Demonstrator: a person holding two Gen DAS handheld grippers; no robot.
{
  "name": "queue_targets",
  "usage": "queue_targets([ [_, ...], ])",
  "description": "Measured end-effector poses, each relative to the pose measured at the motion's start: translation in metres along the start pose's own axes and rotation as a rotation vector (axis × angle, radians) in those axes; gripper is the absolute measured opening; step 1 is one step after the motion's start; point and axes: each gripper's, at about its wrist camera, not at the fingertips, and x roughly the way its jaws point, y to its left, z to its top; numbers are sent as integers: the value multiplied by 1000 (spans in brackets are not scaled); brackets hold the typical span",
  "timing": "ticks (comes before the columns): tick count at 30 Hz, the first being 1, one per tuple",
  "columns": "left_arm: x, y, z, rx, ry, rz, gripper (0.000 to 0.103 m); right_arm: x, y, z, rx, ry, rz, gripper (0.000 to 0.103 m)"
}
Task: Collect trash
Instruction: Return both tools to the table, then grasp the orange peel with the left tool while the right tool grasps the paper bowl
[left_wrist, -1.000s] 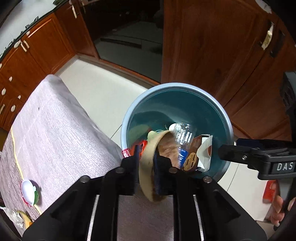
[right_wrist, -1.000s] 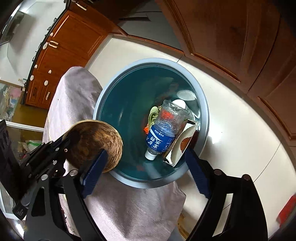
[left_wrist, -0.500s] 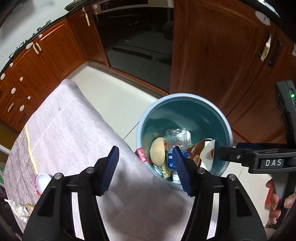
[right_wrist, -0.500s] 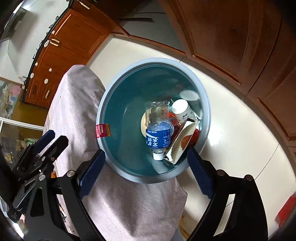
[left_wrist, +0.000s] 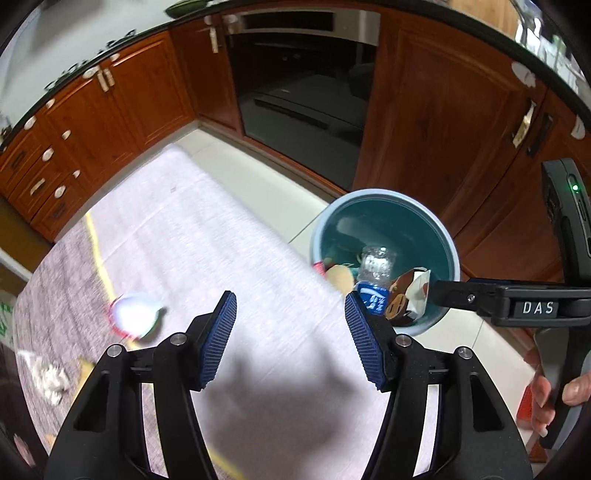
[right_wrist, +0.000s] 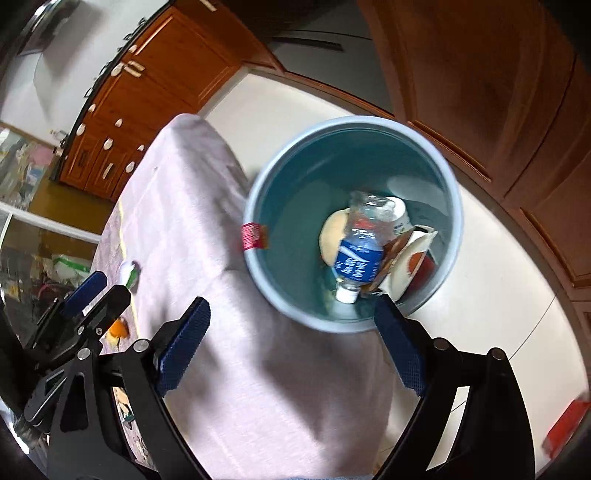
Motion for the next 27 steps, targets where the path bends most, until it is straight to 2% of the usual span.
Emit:
queue_targets([
  [4, -18, 34, -19, -60, -18, 20, 75, -1, 31, -9, -49, 2, 7, 86],
  [16, -52, 142, -77, -257, -44, 71, 81, 15, 131, -34, -210, 33, -2, 86],
  [19, -52, 168, -90, -324, -47, 73, 88, 27, 157, -37, -253, 49, -10, 86],
  [27, -25, 204, -112, -425, -7, 25, 88, 59, 199, -34, -311, 82, 2, 86],
])
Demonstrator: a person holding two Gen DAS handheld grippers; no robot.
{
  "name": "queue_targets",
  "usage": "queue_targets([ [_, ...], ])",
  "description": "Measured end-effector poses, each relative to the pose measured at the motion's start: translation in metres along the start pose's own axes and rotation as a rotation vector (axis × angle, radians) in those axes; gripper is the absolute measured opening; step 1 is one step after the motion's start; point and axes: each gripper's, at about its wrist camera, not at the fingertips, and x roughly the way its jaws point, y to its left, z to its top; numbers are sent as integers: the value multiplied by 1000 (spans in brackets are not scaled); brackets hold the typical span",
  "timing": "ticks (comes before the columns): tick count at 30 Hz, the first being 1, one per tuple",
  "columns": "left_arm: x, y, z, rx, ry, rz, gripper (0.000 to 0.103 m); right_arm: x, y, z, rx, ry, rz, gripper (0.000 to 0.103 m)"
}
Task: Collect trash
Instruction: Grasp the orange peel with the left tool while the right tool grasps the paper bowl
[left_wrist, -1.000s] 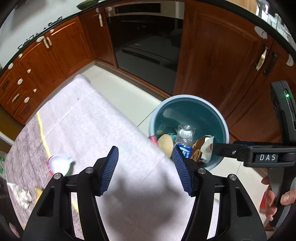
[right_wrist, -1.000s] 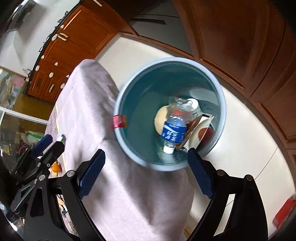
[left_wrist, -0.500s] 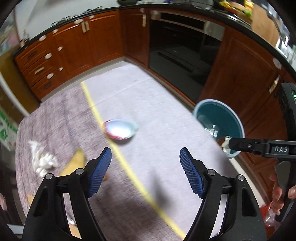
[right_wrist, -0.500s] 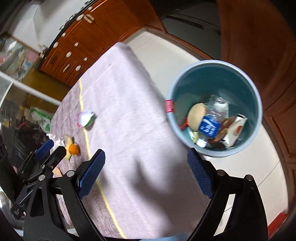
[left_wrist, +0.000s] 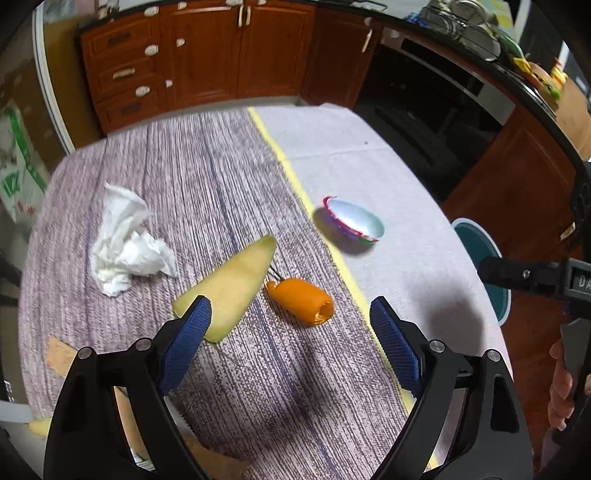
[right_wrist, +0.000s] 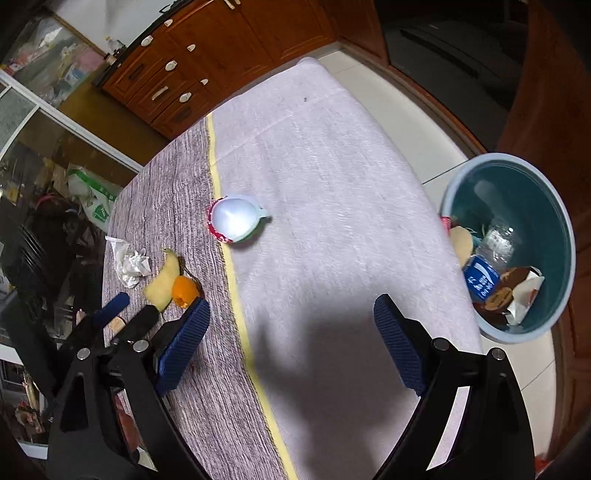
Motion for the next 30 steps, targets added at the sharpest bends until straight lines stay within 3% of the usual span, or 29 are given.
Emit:
queue_targets([
  [4, 17, 1, 1, -20, 18, -7, 87, 13, 3, 4, 0, 20, 4, 86],
  [9, 38, 1, 5, -50, 47, -17, 77, 29, -1, 11, 2, 47, -3, 86],
  [12, 46, -3, 3, -39, 69, -34, 54, 37, 0, 18, -8, 53, -3, 86],
  [13, 48, -5, 2, -32, 77, -39, 38, 39, 1, 19, -11, 55, -2, 86],
  [16, 44, -10, -3, -2, 56, -58, 29, 49, 7, 27, -27, 62, 2, 86],
  [24, 33, 16, -14, -28, 85, -146, 27, 89, 44, 48, -138, 83, 14, 86],
  [30, 30, 22, -20, -36, 91, -161, 30, 110, 58, 55, -195, 62, -17, 85],
])
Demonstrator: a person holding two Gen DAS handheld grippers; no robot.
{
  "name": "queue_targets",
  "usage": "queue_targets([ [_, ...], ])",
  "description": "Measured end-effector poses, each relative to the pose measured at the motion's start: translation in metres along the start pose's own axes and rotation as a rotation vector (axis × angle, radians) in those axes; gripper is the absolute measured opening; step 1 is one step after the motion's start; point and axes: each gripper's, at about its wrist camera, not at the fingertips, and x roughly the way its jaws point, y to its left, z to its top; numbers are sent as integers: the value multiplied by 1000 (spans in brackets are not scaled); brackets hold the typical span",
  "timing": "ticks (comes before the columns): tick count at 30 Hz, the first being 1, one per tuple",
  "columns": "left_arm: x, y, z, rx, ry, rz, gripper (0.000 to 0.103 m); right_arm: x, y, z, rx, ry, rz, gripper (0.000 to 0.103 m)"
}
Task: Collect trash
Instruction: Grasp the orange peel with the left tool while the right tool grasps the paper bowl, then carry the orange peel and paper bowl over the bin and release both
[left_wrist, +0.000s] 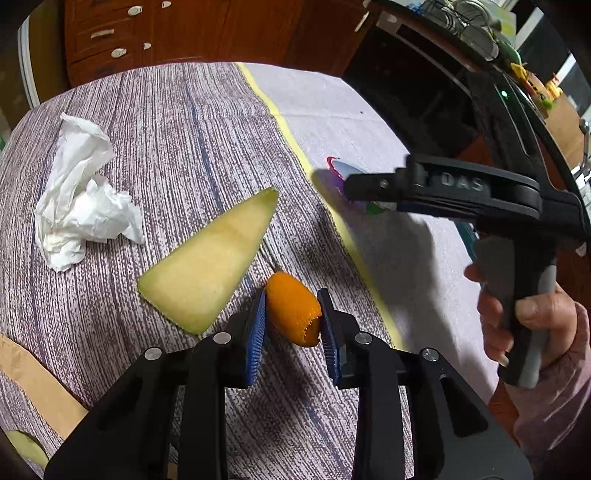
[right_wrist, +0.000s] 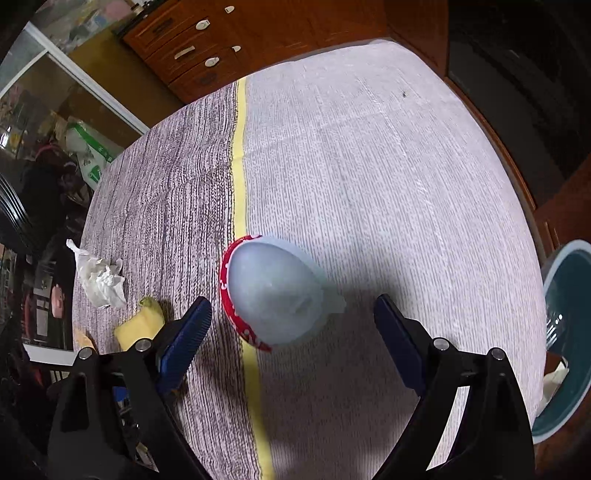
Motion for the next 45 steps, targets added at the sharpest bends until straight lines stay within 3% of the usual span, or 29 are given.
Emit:
queue_targets([
  [4, 2, -5, -3, 10, 4, 16, 35, 1, 9, 0, -48, -18, -14, 63],
  [9, 6, -15, -6, 18, -3, 53, 43, -2, 9, -6, -58, -17, -8, 60],
  [13, 9, -22, -3, 37, -9, 84, 43, -14, 4, -17, -39, -26, 7, 59],
  [14, 10, -23, -2, 41, -11, 88, 35, -19, 1, -20, -30, -29, 13, 59],
  [17, 10, -30, -4, 58, -18, 105, 26, -32, -6, -27, -10, -42, 23, 59],
  [27, -15, -58, -12, 90, -44, 105, 25, -83, -32, -62, 52, -99, 51, 60],
  [37, -27, -139, 1, 257, -86, 56, 25, -148, -99, -91, 161, -214, 21, 60],
  [45, -3, -218, 23, 402, -73, 24, 25, -189, -177, -120, 308, -301, -15, 61],
])
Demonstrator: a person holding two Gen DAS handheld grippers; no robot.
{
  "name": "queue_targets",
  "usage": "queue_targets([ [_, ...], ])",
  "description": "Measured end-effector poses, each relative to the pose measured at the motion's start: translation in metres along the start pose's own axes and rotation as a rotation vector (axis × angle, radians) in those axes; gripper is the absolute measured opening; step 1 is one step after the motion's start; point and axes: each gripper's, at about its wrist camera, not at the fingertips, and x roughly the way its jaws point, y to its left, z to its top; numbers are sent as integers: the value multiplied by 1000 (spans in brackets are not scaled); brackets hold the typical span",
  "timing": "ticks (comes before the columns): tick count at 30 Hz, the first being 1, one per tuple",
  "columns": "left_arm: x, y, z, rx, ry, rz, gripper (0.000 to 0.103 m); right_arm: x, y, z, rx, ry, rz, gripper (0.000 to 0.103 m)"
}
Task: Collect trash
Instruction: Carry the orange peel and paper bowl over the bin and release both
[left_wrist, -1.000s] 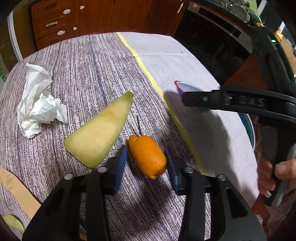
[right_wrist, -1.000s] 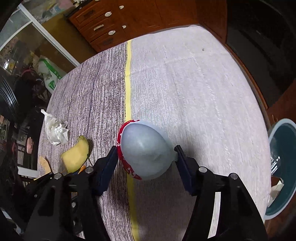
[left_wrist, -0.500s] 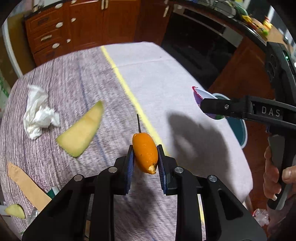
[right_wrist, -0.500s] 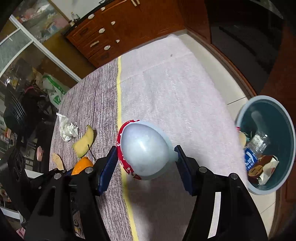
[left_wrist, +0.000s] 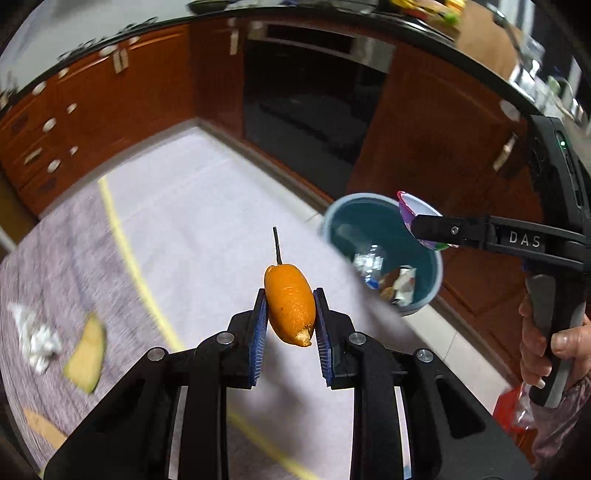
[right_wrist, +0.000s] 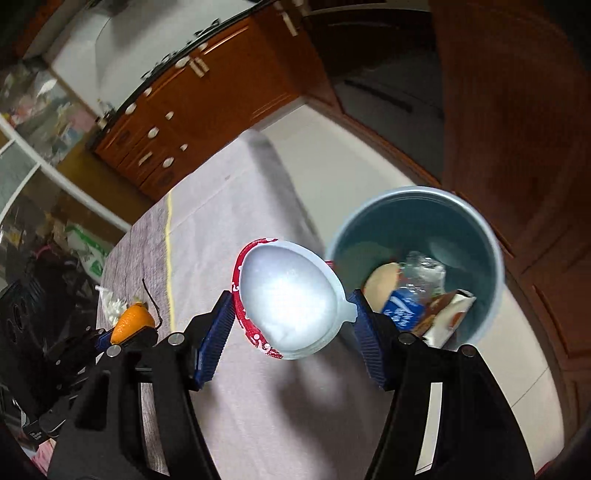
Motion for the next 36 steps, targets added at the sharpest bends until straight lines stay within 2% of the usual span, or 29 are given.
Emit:
queue_targets([
  [7, 29, -63, 22, 107, 25, -29, 25, -14, -52, -2, 92, -26, -19, 61],
  [11, 44, -82, 29, 125, 43, -39, 25, -16, -76, -3, 132, -23, -30, 61],
  [20, 84, -98, 41, 157, 100, -17, 25, 1, -110, 0, 190, -5, -42, 62],
  [30, 114, -96, 48, 154, 143, -12, 28, 36, -115, 14, 198, 44, -47, 63],
  [33, 119, -96, 51, 148, 147, -5, 41, 40, -111, 19, 189, 46, -43, 64],
  [35, 119, -96, 52, 152, 138, 10, 55, 42, -110, 21, 189, 49, -33, 72],
  [36, 118, -95, 52, 154, 129, 19, 57, 42, -109, 22, 191, 47, -31, 74],
])
